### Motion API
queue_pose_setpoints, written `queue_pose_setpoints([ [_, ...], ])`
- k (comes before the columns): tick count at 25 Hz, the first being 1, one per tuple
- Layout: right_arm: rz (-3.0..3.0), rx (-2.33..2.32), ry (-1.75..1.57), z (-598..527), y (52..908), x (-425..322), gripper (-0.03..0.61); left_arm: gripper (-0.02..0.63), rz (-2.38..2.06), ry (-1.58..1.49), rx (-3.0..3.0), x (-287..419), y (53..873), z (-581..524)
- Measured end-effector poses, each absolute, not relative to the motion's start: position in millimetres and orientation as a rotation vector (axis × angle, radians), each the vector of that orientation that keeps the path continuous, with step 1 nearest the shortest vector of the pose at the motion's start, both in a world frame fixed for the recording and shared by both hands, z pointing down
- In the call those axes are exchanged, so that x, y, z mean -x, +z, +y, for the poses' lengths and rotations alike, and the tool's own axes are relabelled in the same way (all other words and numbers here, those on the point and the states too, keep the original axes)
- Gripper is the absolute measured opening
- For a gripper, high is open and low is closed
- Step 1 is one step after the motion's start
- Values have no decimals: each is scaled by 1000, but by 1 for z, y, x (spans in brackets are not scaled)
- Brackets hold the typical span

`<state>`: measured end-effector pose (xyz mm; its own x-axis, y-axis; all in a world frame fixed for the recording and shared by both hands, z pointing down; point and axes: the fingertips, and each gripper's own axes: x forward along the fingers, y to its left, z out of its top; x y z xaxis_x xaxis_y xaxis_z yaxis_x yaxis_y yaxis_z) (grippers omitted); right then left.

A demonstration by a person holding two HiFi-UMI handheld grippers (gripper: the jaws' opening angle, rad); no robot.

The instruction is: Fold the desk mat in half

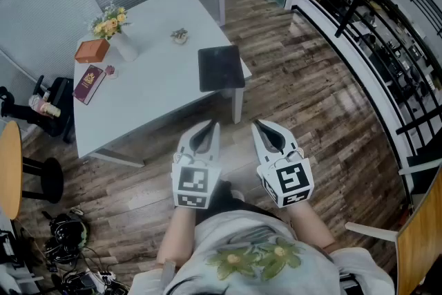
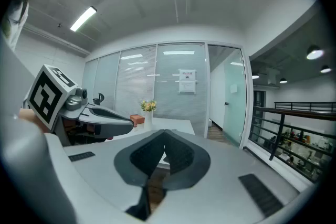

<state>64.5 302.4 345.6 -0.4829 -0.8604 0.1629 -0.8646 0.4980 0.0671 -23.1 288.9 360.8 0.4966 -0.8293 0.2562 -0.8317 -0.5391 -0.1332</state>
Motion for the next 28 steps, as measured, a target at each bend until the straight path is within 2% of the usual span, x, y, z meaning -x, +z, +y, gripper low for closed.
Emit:
queue_pose_setpoints([
  [12,-2563,-1459,26,259,357,-63,21,5,-1509,446,-2706,27,368,242],
  [13,-2564,-1446,26,254,357,-63,34,5,-1506,446,-2713,27,368,236],
  [14,-2568,-1430,27,249,357,-63,76,6,-1498,446,-2720,26,368,231],
  [15,-2571,-1413,28,243,357,-63,114,27,-1483,448,-2728,24,368,225],
  [17,-2568,-1388,19,230,357,-65,141,108,-1448,467,-2742,23,369,213],
  [21,-2553,-1332,-17,201,359,-66,171,221,-1410,551,-2761,25,376,187],
  [23,-2551,-1297,-17,187,360,-64,175,241,-1402,584,-2761,28,380,174],
  [28,-2511,-1235,-11,159,370,-68,175,241,-1363,662,-2747,25,394,146],
])
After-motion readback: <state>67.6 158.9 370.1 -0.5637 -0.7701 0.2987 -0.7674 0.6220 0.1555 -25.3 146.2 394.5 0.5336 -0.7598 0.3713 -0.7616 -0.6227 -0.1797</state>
